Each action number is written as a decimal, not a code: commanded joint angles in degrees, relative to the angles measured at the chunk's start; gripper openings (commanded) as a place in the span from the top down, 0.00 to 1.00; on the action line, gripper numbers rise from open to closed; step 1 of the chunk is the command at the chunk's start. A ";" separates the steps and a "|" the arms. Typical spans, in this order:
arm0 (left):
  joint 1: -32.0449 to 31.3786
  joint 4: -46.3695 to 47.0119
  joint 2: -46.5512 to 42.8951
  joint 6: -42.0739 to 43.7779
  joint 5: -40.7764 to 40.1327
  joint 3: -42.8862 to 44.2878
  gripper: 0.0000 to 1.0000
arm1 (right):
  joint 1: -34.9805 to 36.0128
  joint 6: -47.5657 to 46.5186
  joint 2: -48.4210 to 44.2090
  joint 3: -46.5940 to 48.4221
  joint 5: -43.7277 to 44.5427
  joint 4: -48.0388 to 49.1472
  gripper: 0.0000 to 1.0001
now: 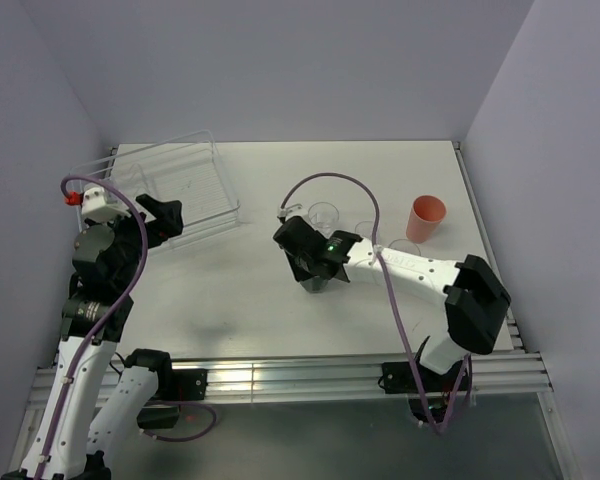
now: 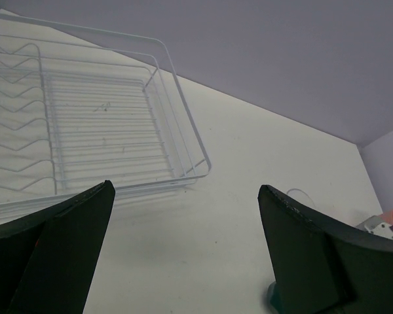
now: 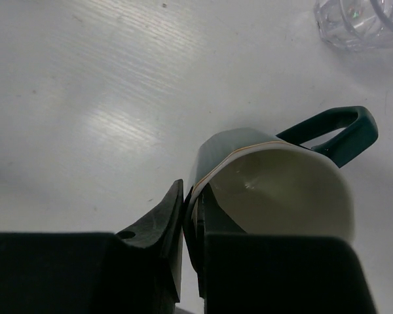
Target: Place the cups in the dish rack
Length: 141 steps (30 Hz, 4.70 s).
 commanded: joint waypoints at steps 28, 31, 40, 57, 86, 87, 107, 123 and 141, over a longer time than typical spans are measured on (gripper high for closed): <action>4.89 67.24 29.73 -46.87 59.71 3.65 0.01 | -27.40 27.47 -16.78 18.35 -67.20 44.93 1.00; 2.79 69.02 30.44 -47.16 59.81 4.17 0.01 | -27.40 28.26 -15.46 19.32 -67.38 45.20 1.00; -3.28 74.82 31.75 -49.53 59.37 5.49 0.01 | -27.40 29.67 -13.79 19.94 -66.41 47.74 1.00; -10.40 64.98 34.30 -41.45 56.12 7.08 0.01 | -27.40 31.17 -13.97 17.48 -66.76 53.28 1.00; -11.81 84.60 35.89 -57.19 51.72 1.98 0.63 | -23.10 18.78 -17.48 10.71 -60.09 50.13 1.00; -11.90 83.10 35.62 -56.31 51.72 2.50 0.71 | -22.49 16.94 -17.57 10.80 -58.69 49.16 1.00; -11.90 52.58 28.07 -40.39 48.56 8.40 1.00 | -21.25 7.35 -16.95 11.33 -45.41 37.20 0.52; -11.11 30.45 26.13 -29.50 38.19 15.07 1.00 | -21.43 6.20 -18.19 15.10 -23.71 23.23 0.32; 1.89 -14.28 45.36 -5.42 10.88 46.35 1.00 | -23.98 3.83 -18.19 8.78 -5.23 11.80 0.29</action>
